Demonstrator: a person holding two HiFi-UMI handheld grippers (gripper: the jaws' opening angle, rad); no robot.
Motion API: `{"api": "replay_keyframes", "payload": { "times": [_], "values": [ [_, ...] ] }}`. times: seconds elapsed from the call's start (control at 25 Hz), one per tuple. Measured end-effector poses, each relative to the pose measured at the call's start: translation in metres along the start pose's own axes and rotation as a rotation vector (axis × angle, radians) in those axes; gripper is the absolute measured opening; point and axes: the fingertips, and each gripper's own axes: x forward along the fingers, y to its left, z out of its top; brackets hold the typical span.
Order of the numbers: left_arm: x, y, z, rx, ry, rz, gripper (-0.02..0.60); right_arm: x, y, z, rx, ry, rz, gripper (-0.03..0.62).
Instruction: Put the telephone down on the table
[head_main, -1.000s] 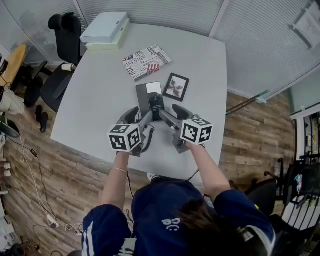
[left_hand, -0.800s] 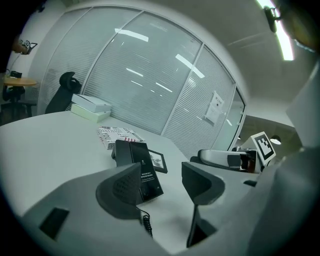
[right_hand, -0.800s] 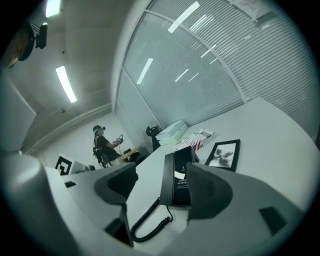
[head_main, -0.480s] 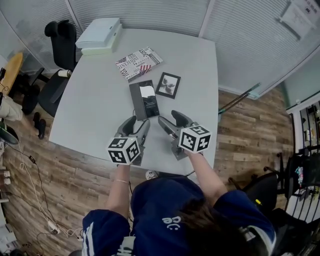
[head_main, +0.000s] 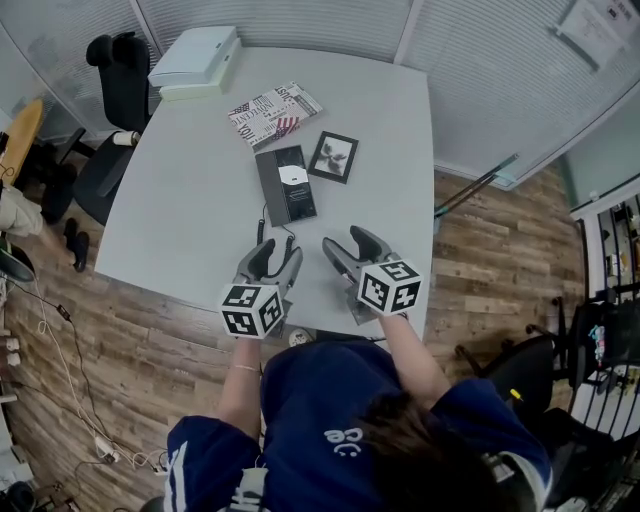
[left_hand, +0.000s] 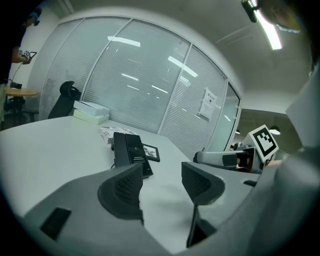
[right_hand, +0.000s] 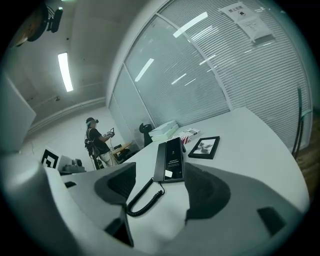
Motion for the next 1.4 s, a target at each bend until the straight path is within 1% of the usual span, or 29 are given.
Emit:
{"api": "replay_keyframes", "payload": {
  "times": [0.16,0.32,0.4,0.44,0.52,0.64,0.72,0.84,0.92,1.08,1.4],
  "values": [
    [-0.004,-0.003,-0.01,-0.031,-0.007,0.006,0.242,-0.003,0.001,-0.01,-0.002,0.017,0.0,0.312],
    [-0.006,-0.009,-0.013,-0.024,-0.009,-0.014,0.239,-0.003,0.008,-0.018,-0.01,0.03,0.015,0.266],
    [-0.008,-0.01,-0.013,-0.006,-0.012,-0.008,0.235,-0.002,0.011,-0.021,-0.024,0.037,0.02,0.237],
    [-0.009,-0.01,-0.012,0.009,-0.015,0.003,0.223,-0.002,0.013,-0.022,-0.029,0.038,0.022,0.222],
    [-0.011,-0.008,-0.011,0.033,-0.021,0.026,0.143,-0.001,0.016,-0.024,-0.04,0.041,0.027,0.19],
    [-0.012,-0.006,-0.012,0.046,-0.016,0.043,0.083,0.001,0.023,-0.027,-0.071,0.058,0.044,0.136],
    [-0.013,-0.004,-0.015,0.046,-0.003,0.046,0.003,0.003,0.029,-0.029,-0.099,0.069,0.06,0.116],
    [-0.015,-0.004,-0.021,0.043,0.012,0.04,0.003,0.005,0.032,-0.03,-0.119,0.067,0.052,0.039],
    [-0.016,-0.003,-0.024,0.052,0.02,0.047,0.003,0.006,0.029,-0.032,-0.119,0.067,0.039,0.014],
    [-0.018,-0.003,-0.024,0.06,0.026,0.052,0.003,0.005,0.026,-0.032,-0.117,0.073,0.028,0.009],
    [-0.015,-0.011,-0.025,0.072,0.025,0.038,0.003,0.002,0.021,-0.03,-0.098,0.058,0.002,0.009]
  ]
}}
